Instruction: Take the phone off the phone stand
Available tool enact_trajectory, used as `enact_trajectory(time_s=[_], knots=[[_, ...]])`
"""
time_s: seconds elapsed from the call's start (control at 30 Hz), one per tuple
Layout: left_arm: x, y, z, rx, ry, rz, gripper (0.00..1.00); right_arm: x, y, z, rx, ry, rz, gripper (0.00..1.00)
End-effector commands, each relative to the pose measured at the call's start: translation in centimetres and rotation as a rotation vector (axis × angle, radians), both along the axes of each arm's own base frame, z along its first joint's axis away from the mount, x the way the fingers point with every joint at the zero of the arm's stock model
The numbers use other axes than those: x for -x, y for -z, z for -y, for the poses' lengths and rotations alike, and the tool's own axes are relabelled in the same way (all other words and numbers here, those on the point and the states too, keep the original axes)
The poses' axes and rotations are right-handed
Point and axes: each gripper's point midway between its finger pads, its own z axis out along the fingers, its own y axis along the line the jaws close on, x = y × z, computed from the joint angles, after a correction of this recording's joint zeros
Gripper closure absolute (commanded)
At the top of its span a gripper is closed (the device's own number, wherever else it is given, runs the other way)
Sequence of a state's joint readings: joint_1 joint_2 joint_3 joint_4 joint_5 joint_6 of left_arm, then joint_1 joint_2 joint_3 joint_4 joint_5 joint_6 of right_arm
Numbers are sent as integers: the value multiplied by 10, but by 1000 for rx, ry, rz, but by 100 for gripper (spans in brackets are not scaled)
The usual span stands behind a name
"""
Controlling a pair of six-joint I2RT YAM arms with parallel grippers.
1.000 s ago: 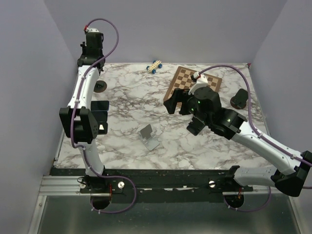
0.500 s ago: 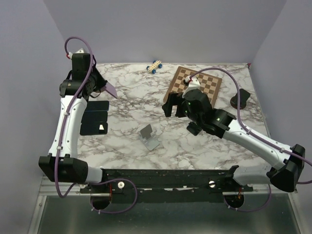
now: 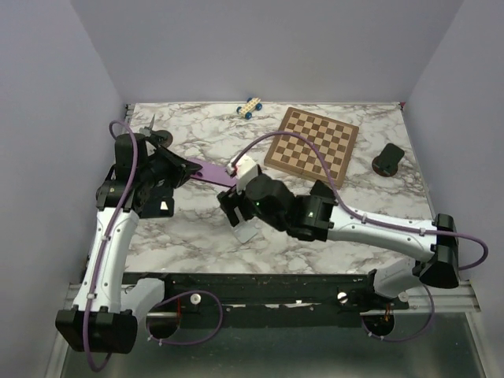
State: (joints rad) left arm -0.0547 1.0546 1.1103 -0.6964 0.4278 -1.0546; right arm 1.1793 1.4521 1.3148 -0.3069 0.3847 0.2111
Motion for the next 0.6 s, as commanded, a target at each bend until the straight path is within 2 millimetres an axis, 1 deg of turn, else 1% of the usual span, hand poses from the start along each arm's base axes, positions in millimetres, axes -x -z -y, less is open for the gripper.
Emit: enact_trajectory(time_s=[0.0,0.07,0.17,0.23,0.3,0.4,0.47,0.57], knots=[[18,-46,13,154,0,101,100,18,-7,-25,131,-3,207,15],[25,-45,15,180,5,85,100,19,-3,-27,208,61,292,15],[35,-38,20,222,16,57,100,14,0,-23,332,183,402,15],[39,-31,19,223,11,44,100,14,-5,-21,366,216,450,15],[41,-25,17,214,-3,32,100,14,-8,-20,355,201,470,15],[44,-23,17,216,0,28,100,15,-20,-14,312,194,486,15],[46,-22,19,220,12,17,100,20,-22,-17,297,137,488,12],[56,-21,25,255,42,-6,100,27,-20,-28,284,40,484,11]])
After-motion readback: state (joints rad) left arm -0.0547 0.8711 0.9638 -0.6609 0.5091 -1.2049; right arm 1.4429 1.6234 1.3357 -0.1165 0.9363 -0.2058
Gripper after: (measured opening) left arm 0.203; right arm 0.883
